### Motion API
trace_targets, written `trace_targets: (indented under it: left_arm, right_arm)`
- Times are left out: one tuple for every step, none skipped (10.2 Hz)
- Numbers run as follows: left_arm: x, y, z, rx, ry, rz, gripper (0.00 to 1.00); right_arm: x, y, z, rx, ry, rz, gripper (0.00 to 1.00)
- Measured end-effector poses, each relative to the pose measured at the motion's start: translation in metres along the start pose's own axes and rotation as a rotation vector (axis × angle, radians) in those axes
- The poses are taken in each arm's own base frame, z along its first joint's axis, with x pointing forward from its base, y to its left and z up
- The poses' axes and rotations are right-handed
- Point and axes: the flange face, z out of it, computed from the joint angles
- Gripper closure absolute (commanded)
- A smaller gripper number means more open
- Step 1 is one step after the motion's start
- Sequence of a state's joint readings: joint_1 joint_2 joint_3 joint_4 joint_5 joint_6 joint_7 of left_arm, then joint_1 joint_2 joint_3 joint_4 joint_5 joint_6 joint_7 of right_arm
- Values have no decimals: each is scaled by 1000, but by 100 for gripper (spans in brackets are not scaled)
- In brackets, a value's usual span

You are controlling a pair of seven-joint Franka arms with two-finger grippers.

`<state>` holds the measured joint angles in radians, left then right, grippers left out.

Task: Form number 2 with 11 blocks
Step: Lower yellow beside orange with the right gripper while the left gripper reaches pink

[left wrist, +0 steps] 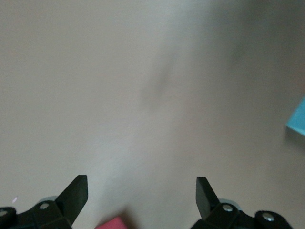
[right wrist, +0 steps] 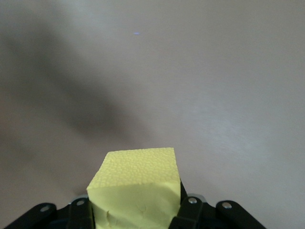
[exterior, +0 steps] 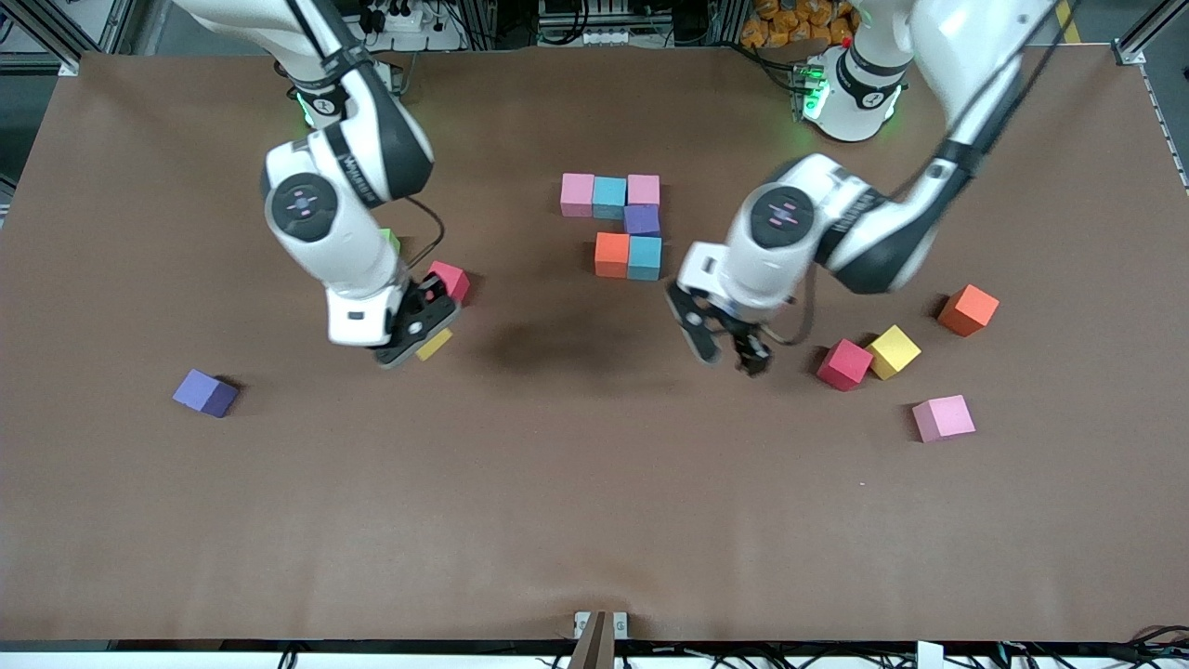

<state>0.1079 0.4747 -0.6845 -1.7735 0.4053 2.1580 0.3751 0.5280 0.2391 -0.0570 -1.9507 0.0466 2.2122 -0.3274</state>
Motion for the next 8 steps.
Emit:
trace_targets:
  left_arm:
    - [-14,-28,-4,7,10,-51,0]
    - [-26,-52,-5,15,13,-94,0]
    - [-38,-72,-1,24,5,-130,0]
    - [-53,-90,6,29,-10,-166,0]
    - [-69,-106,16,27,-27,-199,0]
    - [-81,-118,27,16,-40,-225,0]
    - [-91,-127,36,4,-46,-245,0]
    - [-98,-133,42,-4,-49,-259,0]
  right_arm:
    - [3,-24,7,5,-13,-40,50]
    - [4,-46,15,9,-27,-77,50]
    - [3,-65,23,8,-40,-113,50]
    - [3,-85,29,4,-53,-155,50]
    - [4,-106,32,-4,-61,-198,50]
    - [5,-125,36,-8,-71,-237,50]
    - [4,-140,43,-13,-77,-268,50]
    - [6,-153,51,-21,-72,-296,50]
